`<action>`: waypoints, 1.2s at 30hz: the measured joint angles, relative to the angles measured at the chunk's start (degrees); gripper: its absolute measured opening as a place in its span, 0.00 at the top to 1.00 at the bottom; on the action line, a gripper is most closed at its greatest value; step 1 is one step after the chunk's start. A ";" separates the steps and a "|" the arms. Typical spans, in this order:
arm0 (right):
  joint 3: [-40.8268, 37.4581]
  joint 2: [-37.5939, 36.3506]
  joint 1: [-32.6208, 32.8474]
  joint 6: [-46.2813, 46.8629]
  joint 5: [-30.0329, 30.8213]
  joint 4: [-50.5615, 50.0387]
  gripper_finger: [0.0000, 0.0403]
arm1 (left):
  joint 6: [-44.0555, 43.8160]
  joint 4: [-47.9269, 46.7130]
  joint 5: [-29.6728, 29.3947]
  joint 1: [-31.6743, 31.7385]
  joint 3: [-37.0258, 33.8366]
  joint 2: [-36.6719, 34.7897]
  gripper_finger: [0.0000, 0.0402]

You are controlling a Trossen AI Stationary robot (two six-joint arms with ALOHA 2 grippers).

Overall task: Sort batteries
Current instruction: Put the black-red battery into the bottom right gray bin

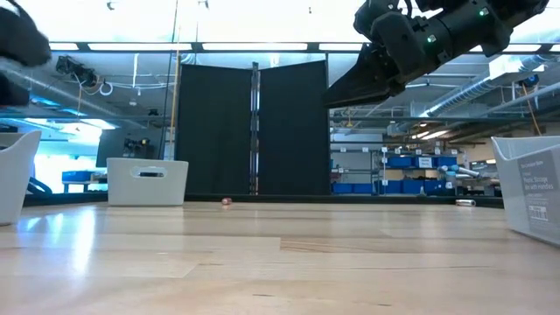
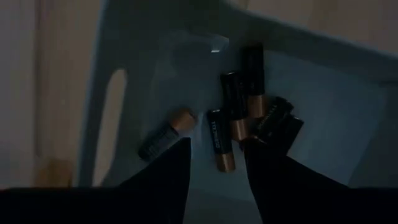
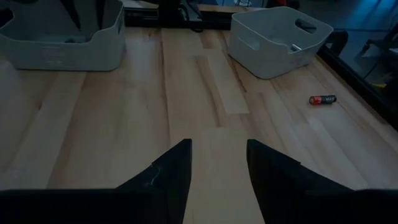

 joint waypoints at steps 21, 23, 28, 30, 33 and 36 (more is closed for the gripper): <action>0.00 0.00 0.04 -0.50 -0.01 1.33 0.59 | 20.15 5.02 -11.33 41.31 17.74 1.02 0.96; 0.00 0.00 0.04 -0.96 0.00 1.31 0.59 | 23.61 6.97 -9.22 47.48 17.68 2.82 0.95; -0.01 0.00 0.00 -1.07 0.00 1.29 0.59 | 30.21 12.37 -7.72 59.07 17.67 8.55 0.94; 0.00 0.00 0.00 -1.07 0.00 1.29 0.59 | 32.41 14.05 -7.63 62.59 17.65 11.07 0.94; -0.02 0.00 0.00 -1.07 0.00 1.27 0.59 | 33.69 16.90 -7.63 66.98 17.63 14.48 0.93; -0.02 0.00 0.00 -1.06 0.00 1.25 0.59 | 33.66 18.82 -7.63 70.10 17.63 18.16 0.90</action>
